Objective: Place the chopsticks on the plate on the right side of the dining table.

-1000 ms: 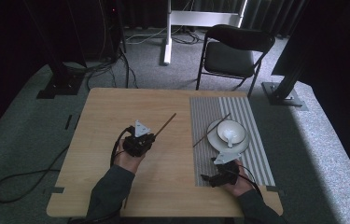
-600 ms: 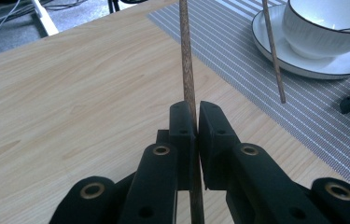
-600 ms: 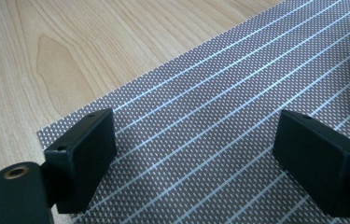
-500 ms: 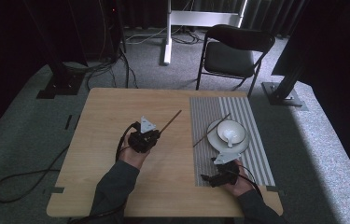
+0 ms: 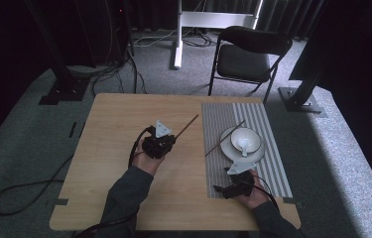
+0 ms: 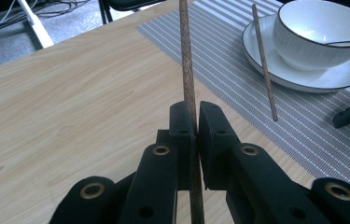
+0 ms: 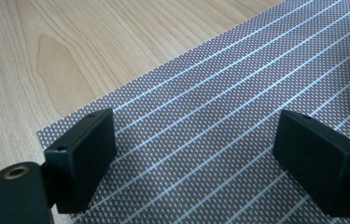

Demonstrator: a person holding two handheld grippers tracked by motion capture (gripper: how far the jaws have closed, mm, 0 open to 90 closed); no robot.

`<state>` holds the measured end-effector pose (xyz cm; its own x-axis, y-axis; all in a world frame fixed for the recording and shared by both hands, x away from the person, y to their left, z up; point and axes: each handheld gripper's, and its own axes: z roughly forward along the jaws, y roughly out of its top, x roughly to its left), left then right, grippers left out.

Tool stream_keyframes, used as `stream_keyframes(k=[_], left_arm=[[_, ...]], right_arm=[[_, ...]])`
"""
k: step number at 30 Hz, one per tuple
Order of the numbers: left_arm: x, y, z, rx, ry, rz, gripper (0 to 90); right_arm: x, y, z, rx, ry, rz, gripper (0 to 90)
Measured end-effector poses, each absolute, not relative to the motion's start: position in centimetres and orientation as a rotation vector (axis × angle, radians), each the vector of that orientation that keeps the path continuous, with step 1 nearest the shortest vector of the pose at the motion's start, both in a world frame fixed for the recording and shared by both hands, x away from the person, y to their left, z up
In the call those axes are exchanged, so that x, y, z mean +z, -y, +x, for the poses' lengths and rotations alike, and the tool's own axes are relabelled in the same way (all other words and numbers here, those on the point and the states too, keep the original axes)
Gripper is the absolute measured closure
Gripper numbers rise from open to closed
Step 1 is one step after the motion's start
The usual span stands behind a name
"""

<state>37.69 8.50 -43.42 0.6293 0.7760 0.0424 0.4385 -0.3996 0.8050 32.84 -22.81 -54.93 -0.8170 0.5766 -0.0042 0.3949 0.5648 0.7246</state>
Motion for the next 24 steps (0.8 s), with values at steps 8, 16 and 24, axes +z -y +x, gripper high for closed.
stream_keyframes(k=[8,16,24], left_arm=[[-43.3,-7.8,38.4,0.527,-0.938,2.05,84.4],[-42.7,-7.0,38.8,0.527,-0.92,2.047,84.4],[-42.4,-5.6,39.5,0.514,-0.891,2.047,84.4]], right_arm=[[-54.9,22.8,32.8,1.095,-2.559,0.808,12.5],[-54.9,22.8,32.8,1.097,-2.558,0.808,12.4],[-54.9,22.8,32.9,1.096,-2.558,0.808,12.4]])
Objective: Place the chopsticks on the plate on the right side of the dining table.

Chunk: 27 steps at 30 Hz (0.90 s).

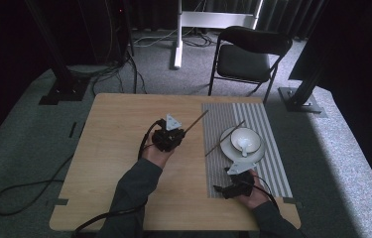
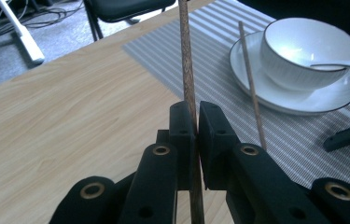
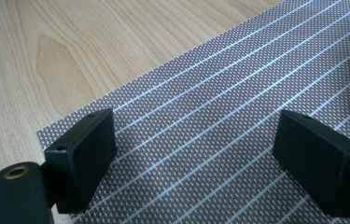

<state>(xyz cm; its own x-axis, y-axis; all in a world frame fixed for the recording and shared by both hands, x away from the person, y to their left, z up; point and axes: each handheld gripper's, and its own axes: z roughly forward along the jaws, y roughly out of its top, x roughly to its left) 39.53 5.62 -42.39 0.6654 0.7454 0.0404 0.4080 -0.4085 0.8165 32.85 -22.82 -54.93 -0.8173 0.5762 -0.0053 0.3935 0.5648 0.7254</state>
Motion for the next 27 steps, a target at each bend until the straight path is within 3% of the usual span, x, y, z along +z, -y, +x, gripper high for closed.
stream_keyframes(k=[27], left_arm=[[-42.7,-2.8,41.5,0.486,-0.839,2.066,84.4]], right_arm=[[-54.9,22.8,32.8,1.097,-2.559,0.811,12.5]])
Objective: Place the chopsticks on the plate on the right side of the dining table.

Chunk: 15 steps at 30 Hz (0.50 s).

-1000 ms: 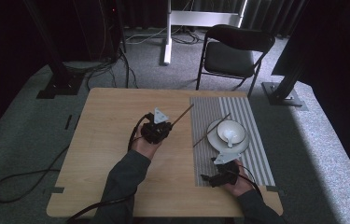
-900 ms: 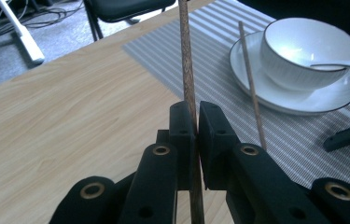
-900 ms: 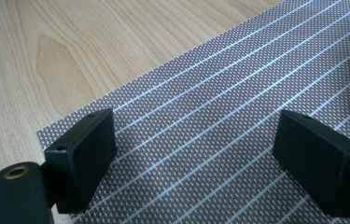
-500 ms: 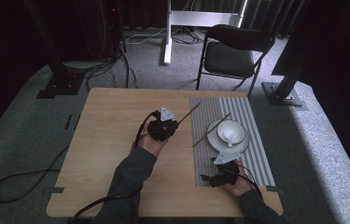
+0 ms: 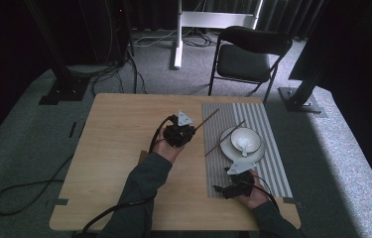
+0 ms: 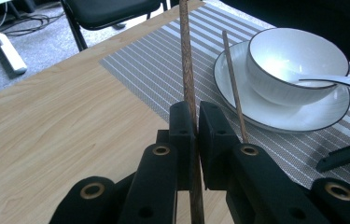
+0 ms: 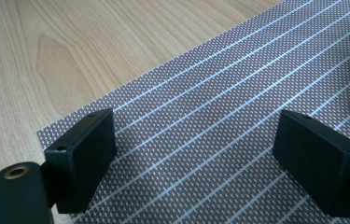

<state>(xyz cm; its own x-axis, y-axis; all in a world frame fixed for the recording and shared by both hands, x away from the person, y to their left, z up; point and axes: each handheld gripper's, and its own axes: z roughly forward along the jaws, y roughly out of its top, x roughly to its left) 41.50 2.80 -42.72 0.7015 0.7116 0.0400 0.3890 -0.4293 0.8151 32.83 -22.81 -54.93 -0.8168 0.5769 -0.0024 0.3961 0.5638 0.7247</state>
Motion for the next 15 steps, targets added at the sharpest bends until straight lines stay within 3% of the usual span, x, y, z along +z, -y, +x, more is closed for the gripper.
stream_keyframes(k=[15], left_arm=[[-43.3,-0.9,42.6,0.456,-0.816,2.079,84.4]], right_arm=[[-54.9,22.8,32.8,1.096,-2.559,0.811,12.4]])
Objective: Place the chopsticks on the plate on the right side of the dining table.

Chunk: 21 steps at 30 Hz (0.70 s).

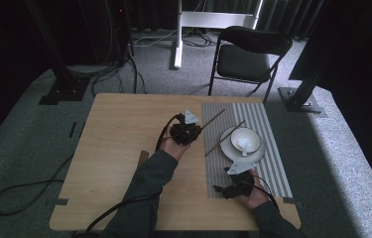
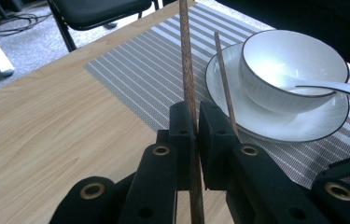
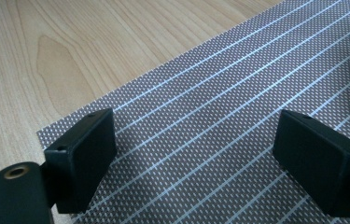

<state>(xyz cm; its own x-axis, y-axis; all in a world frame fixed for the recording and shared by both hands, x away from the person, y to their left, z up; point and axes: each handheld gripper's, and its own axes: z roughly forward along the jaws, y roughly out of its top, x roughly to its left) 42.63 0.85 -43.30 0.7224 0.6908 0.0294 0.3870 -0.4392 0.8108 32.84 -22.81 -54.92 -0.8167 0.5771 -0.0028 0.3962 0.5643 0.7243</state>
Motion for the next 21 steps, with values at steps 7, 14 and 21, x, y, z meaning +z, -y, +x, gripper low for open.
stream_keyframes(k=[7,14,21], left_arm=[[-43.3,-0.4,43.1,0.457,-0.817,2.084,84.4],[-43.0,0.5,43.4,0.462,-0.815,2.087,84.4],[-42.7,1.8,43.9,0.463,-0.8,2.092,84.4]], right_arm=[[-54.9,22.8,32.8,1.096,-2.559,0.811,12.4],[-54.9,22.8,32.8,1.096,-2.559,0.81,12.4],[-54.9,22.8,32.8,1.096,-2.559,0.81,12.5]])
